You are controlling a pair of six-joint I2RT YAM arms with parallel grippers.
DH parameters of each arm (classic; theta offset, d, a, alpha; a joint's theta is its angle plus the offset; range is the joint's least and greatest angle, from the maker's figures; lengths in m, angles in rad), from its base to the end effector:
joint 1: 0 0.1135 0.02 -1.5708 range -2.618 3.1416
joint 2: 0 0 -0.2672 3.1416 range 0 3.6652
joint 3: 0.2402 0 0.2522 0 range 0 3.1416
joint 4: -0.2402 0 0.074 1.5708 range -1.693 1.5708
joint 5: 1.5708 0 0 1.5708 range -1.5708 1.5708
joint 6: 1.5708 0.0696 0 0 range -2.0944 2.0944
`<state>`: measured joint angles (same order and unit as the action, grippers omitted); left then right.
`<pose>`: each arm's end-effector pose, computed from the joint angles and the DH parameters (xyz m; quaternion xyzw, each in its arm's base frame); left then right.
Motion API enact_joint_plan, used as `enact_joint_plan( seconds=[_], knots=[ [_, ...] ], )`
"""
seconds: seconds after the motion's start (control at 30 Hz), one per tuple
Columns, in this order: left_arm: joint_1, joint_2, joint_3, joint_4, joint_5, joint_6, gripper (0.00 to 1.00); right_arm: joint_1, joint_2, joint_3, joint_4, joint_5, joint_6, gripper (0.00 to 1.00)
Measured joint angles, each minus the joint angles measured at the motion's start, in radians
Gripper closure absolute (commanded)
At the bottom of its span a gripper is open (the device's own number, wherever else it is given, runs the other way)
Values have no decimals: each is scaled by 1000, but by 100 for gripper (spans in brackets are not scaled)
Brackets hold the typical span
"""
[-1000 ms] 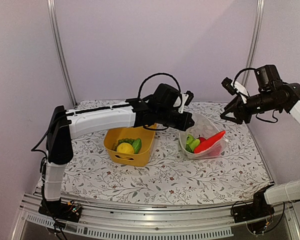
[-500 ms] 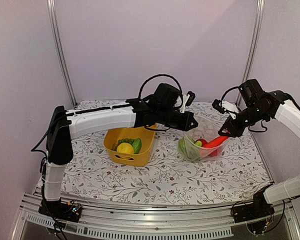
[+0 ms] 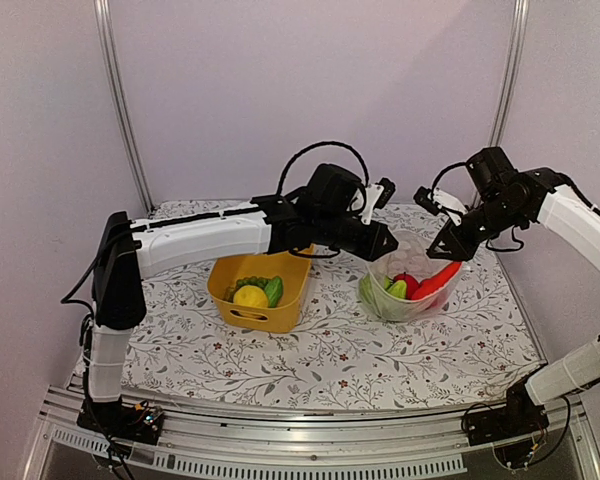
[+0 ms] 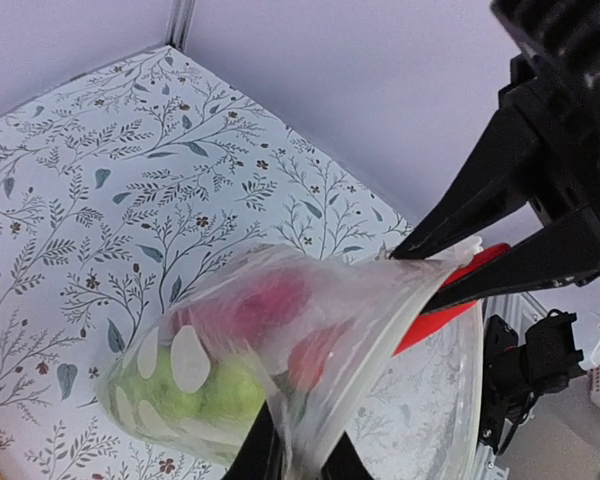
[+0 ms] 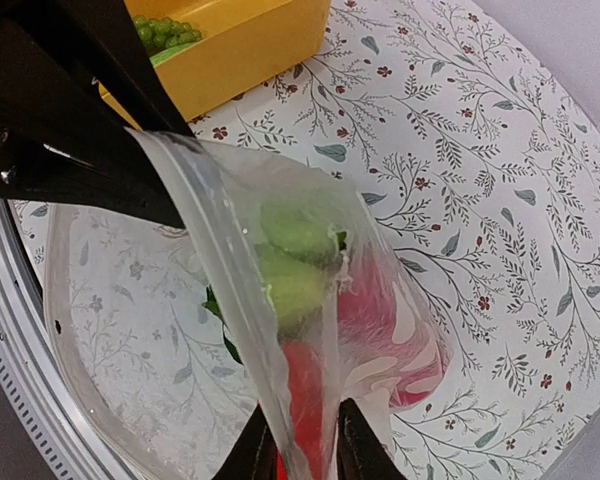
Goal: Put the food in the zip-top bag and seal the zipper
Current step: Pass from the left arm to the right, then adjust the fake vegetable in the zipper food storage bag.
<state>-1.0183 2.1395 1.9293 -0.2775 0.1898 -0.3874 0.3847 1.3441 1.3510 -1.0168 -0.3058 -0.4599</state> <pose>0.2731 -0.4680 0.2795 0.3111 0.7958 -0.3937 0.3390 0.2509 0.1242 0.3167 -0.4277 0.8490 0.1360 0.2789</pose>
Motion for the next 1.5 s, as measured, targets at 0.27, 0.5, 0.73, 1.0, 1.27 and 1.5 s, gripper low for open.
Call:
enact_joint_plan(
  seconds=[0.27,0.5,0.73,1.0,1.27,1.5],
  knots=[
    [-4,-4,0,-1,-47,42,60,29,66,29,-3,24,8,100],
    [-129,-258,-308,231,-221,195,57,29,69,84,-11,-24,41,100],
    [-227,-250,-253,354,-203,218,69,30,69,84,-32,-103,69,100],
    [-230,-51,-146,338,-261,145,74,30,72,84,-32,-148,101,100],
    [-228,48,-51,257,-320,121,74,27,72,83,-31,-162,113,100],
    [-223,82,13,253,-358,117,69,28,72,81,-31,-185,125,100]
  ],
)
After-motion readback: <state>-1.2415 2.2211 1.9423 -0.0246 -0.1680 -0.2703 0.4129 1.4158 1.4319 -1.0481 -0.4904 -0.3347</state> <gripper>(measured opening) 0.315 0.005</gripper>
